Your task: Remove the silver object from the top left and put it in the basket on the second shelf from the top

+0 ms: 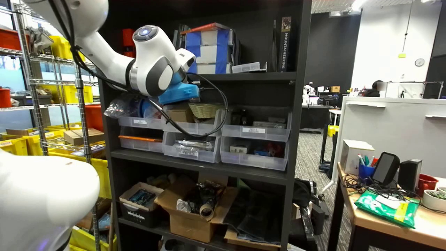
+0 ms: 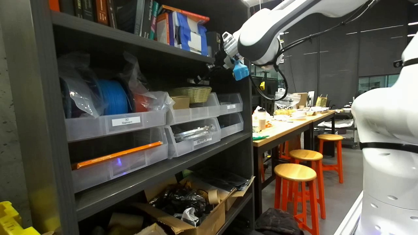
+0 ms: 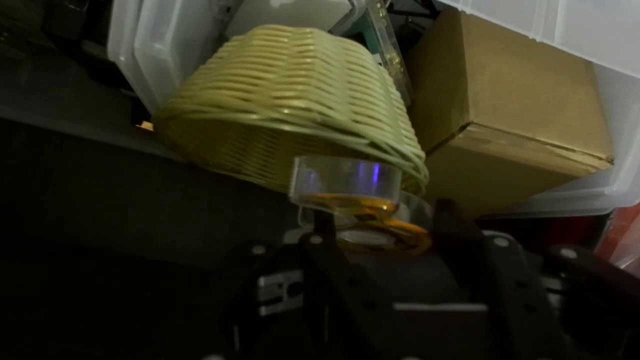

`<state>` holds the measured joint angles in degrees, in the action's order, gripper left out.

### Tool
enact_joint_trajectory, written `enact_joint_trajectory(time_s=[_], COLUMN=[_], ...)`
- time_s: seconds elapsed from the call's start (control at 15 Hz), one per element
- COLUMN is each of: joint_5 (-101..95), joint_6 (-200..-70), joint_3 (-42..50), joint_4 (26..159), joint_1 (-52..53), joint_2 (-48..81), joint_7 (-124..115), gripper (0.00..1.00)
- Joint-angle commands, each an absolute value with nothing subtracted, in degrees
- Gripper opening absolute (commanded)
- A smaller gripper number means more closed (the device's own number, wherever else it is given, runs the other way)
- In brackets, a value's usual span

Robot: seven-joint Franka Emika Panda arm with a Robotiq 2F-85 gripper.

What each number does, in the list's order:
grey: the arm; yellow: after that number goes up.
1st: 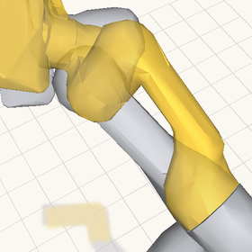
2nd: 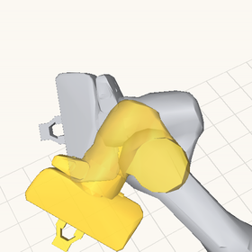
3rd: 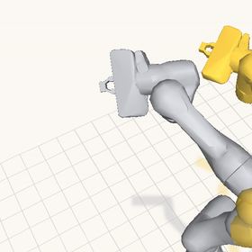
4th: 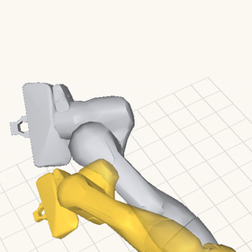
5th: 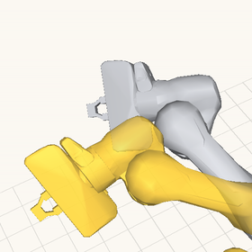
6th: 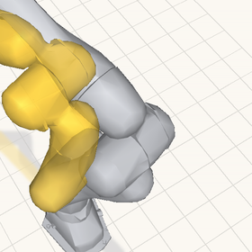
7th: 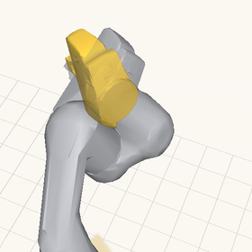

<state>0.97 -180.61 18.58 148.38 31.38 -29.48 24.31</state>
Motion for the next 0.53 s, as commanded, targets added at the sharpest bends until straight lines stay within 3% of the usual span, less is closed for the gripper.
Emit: enact_joint_trajectory(time_s=[0.0,0.47], joint_5=[0.90,0.70], joint_6=[-181.99,-181.87], joint_3=[21.61,26.46], joint_4=[144.97,141.27], joint_1=[34.50,38.07], joint_2=[-25.78,-22.44], joint_7=[26.17,27.90], gripper=[0.27,0.27])
